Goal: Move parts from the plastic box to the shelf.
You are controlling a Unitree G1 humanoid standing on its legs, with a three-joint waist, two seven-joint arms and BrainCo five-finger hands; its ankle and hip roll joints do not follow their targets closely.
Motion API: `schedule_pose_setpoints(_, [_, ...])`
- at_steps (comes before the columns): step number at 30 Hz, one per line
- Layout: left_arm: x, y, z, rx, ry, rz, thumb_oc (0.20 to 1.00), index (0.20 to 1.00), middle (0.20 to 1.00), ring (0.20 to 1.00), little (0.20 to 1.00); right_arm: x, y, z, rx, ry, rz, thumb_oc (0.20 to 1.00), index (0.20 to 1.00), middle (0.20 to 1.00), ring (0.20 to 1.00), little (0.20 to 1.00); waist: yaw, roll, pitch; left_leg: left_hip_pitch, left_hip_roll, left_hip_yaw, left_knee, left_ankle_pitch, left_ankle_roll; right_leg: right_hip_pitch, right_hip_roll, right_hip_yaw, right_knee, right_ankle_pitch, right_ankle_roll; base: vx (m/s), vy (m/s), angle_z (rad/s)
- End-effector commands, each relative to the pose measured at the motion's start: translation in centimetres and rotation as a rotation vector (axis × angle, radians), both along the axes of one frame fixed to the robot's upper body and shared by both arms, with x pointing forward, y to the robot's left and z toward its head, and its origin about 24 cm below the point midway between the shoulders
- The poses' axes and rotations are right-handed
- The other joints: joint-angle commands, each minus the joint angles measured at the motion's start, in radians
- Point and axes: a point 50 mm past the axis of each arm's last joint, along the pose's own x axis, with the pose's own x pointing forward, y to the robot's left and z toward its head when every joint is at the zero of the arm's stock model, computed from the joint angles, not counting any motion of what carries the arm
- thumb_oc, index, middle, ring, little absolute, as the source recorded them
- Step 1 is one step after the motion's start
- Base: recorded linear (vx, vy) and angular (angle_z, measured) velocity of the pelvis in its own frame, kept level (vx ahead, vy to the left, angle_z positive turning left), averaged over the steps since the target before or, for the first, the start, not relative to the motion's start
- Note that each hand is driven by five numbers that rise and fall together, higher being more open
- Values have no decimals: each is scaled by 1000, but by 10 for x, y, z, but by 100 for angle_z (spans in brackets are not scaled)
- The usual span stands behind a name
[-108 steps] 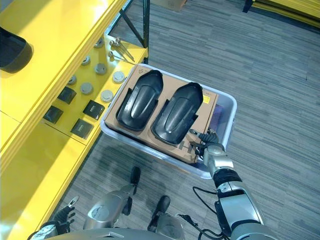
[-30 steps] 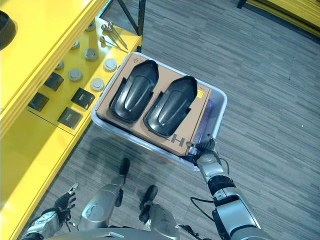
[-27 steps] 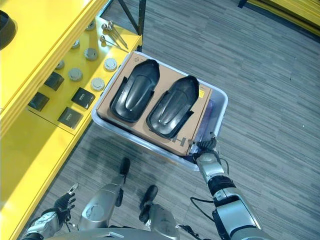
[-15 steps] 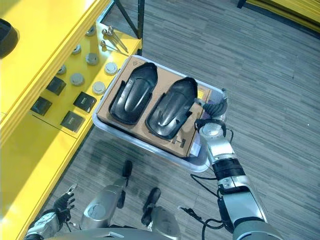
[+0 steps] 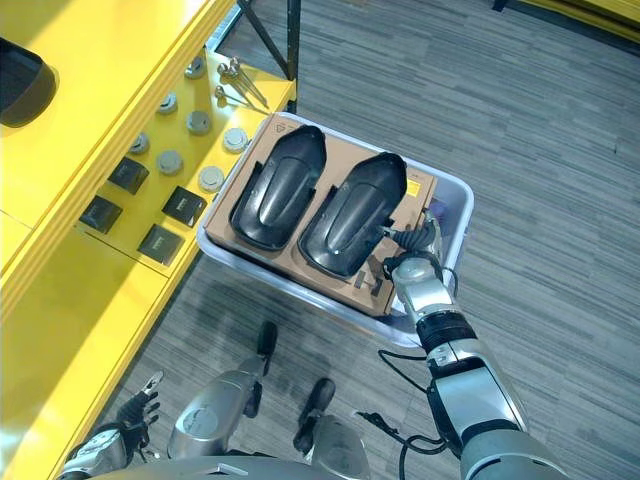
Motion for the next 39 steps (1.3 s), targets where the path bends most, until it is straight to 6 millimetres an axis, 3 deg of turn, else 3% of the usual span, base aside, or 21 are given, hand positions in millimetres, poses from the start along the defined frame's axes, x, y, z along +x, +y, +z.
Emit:
schedule_pose_setpoints(1, [1, 5, 1, 32, 6, -42, 1000, 1000, 1000, 1000, 1000, 7, 7, 20, -79, -69, 67, 1000, 1000, 1000, 1000, 1000, 16, -42, -14, -22, 5, -11, 97, -109, -9, -100, -106, 33, -42, 159, 64, 12, 22, 8])
schedule_pose_setpoints(13, [-2, 2, 0, 19, 4, -45, 1000, 1000, 1000, 1000, 1000, 6, 20, 9, -80, -10, 130, 1000, 1000, 1000, 1000, 1000, 20, -34, -10, -24, 0, -23, 94, -107, -8, -106, -111, 27, -31, 154, 66, 3, 3, 1])
schedule_pose_setpoints(24, [7, -5, 1, 0, -25, -35, 1000, 1000, 1000, 1000, 1000, -6, 51, -30, -88, 143, 231, 1000, 1000, 1000, 1000, 1000, 11, -29, 11, -44, -4, -24, 103, -106, -7, -124, -115, 32, -25, 156, 68, -10, 5, 0])
schedule_pose_setpoints(25, [8, -6, 2, -1, -27, -37, 1000, 1000, 1000, 1000, 1000, -7, 52, -33, -92, 155, 235, 793, 793, 793, 793, 793, 11, -29, 13, -46, -4, -24, 103, -106, -7, -125, -116, 32, -25, 157, 68, 0, 0, 0])
schedule_pose_setpoints(26, [10, -7, 2, 1, -33, -38, 1000, 1000, 1000, 1000, 1000, -9, 54, -37, -108, 167, 238, 200, 200, 200, 200, 200, 11, -31, 17, -50, -4, -23, 104, -105, -7, -128, -116, 32, -25, 159, 69, -40, -32, 0])
schedule_pose_setpoints(39, [32, -8, 14, -17, -138, -74, 1000, 1000, 1000, 1000, 1000, -20, 33, -49, -96, 141, 118, 200, 200, 200, 200, 200, 2, -53, 20, -47, 3, -13, 102, -114, -4, -126, -109, 39, -36, 169, 77, -19, -52, 2])
